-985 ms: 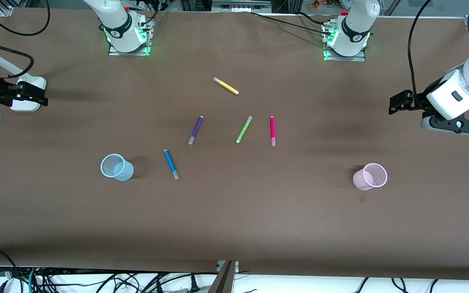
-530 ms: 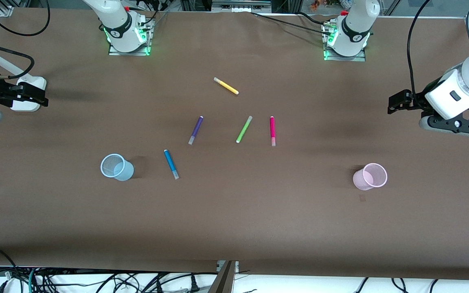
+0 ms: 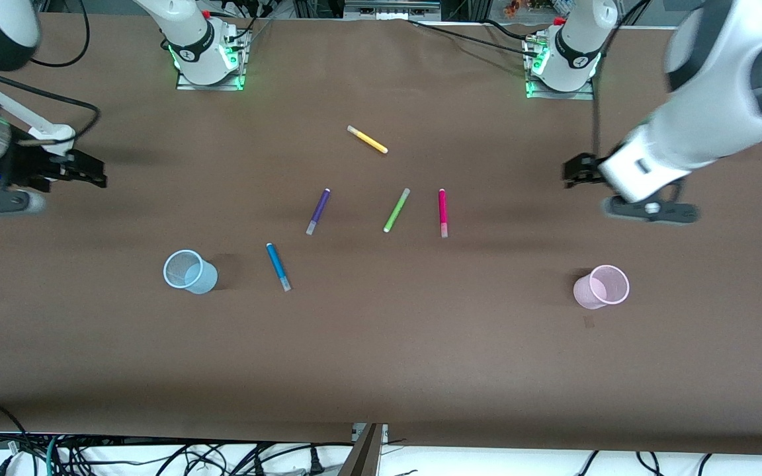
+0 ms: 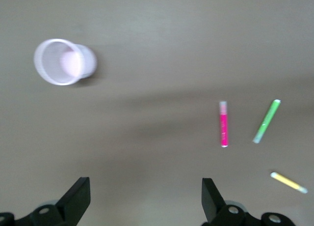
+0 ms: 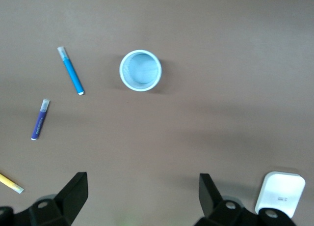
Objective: Place pink and blue markers in matching cups
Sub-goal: 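Lower the left gripper to the pink marker while the right gripper reaches the blue marker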
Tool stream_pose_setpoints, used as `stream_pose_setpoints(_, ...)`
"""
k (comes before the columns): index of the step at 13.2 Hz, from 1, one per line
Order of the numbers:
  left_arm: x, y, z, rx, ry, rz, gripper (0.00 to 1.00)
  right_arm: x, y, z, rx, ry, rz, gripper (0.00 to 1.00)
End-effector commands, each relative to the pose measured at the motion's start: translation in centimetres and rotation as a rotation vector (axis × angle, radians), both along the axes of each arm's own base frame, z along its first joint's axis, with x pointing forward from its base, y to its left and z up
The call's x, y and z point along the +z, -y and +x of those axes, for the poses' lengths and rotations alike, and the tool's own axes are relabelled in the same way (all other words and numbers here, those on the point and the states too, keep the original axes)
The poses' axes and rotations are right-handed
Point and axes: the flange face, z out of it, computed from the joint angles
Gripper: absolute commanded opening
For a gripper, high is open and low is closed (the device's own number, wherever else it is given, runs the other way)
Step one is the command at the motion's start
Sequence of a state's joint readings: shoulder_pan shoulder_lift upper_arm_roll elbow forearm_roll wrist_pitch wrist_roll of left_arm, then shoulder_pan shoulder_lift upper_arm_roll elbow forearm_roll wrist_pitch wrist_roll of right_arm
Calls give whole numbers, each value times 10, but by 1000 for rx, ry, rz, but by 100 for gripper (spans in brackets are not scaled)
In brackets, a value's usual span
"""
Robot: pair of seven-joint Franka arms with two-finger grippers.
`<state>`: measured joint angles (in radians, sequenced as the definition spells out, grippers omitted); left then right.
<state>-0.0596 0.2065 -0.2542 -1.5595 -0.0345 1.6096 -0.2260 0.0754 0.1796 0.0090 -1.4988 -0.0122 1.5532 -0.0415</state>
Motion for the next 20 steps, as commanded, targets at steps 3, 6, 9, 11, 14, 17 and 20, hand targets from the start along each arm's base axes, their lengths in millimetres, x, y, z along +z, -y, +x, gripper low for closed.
stream_pose_setpoints(3, -101, 86, -7, 66, -33, 16, 100, -60, -58, 27, 82, -9, 1, 100)
stream_pose_setpoints(6, -161, 115, -9, 104, -18, -2, 100, -115, -117, 42, 167, 7, -2, 100)
stream_pose_setpoints(9, -220, 156, -29, 135, -18, -7, 100, -164, -132, 58, 185, 33, 9, 100)
stream_pose_setpoints(11, -260, 158, -40, 147, 12, -33, 100, -190, -139, 68, 196, 65, 18, 100)
stream_pose_setpoints(14, -303, 169, -58, 132, 20, -50, 100, -228, -159, 73, 222, 91, 25, 100)
stream_pose_setpoints(17, -321, 168, -67, 131, 9, -45, 100, -272, -182, 76, 249, 132, 35, 100)
stream_pose_setpoints(20, -343, 170, -80, 124, 9, -47, 100, -308, -201, 71, 276, 130, 36, 100)
